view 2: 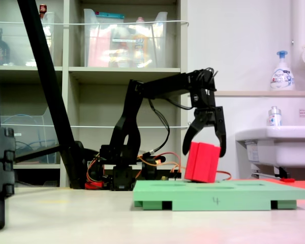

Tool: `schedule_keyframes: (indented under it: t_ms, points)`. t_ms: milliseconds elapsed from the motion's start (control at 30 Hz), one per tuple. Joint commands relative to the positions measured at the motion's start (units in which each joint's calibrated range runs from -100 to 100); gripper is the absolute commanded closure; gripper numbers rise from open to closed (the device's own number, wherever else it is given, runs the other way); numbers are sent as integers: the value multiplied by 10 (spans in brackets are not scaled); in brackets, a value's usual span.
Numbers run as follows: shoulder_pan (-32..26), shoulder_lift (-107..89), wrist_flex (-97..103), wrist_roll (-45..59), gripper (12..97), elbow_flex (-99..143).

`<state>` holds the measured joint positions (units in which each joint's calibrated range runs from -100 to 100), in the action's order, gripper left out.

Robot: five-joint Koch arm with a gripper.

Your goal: Put the cross columnar block into the corresponding hole

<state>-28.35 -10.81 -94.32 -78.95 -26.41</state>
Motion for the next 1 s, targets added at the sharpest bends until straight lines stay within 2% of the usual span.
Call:
schedule_keyframes:
  t_ms: [0,767,833,967]
  points:
    - [-3,1,14,-3,759,-27]
    - [-6,51,69,-3,740,-32]
    - [-5,55,67,-3,730,-27]
    - [-3,55,66,-3,650,3]
